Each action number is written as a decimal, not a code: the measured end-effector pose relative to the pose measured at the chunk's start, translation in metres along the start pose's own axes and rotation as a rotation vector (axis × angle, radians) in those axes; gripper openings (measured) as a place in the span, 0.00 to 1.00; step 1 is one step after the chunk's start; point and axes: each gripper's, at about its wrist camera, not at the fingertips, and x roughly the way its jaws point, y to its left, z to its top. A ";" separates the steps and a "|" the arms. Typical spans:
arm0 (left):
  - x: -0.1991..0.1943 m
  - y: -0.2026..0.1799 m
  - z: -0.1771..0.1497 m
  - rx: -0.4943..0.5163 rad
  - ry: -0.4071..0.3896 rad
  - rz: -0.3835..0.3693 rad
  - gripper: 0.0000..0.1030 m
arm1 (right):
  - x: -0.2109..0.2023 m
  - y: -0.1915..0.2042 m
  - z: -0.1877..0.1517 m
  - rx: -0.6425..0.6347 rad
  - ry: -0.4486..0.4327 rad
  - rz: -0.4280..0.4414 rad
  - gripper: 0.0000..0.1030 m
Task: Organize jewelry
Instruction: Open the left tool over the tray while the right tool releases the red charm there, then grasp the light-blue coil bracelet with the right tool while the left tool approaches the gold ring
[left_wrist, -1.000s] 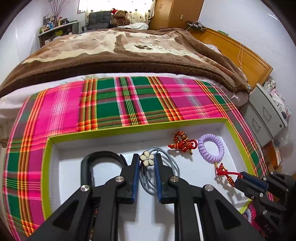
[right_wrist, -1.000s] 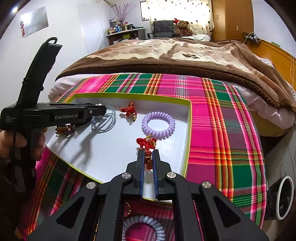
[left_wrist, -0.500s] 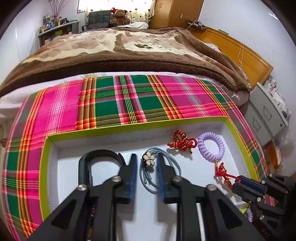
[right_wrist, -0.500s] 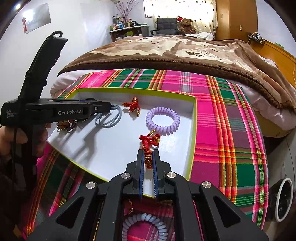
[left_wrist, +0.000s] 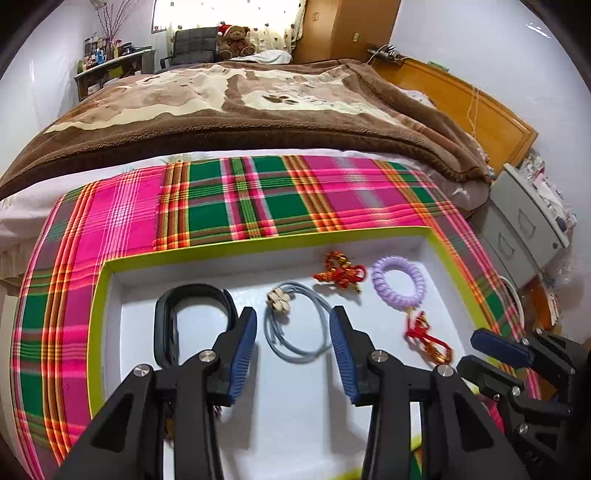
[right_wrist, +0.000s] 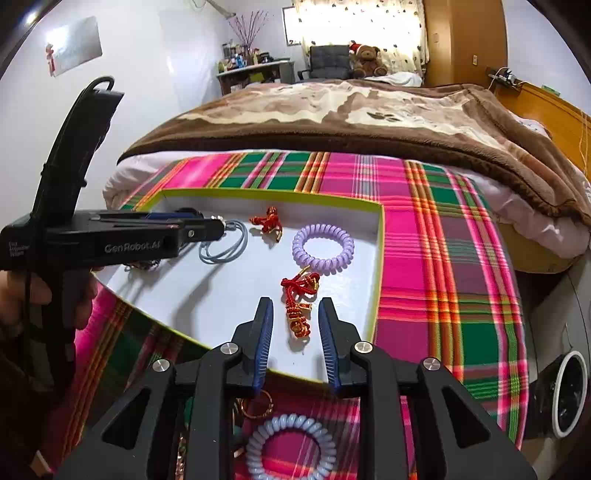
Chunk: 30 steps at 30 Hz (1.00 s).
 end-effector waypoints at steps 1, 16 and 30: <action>-0.004 -0.001 -0.002 -0.003 -0.006 -0.005 0.45 | -0.003 -0.001 -0.001 0.005 -0.007 0.003 0.26; -0.053 -0.017 -0.047 -0.002 -0.045 -0.065 0.45 | -0.043 -0.027 -0.038 0.104 -0.019 -0.027 0.27; -0.065 -0.019 -0.072 -0.031 -0.043 -0.077 0.46 | -0.029 -0.019 -0.065 0.059 0.085 0.008 0.26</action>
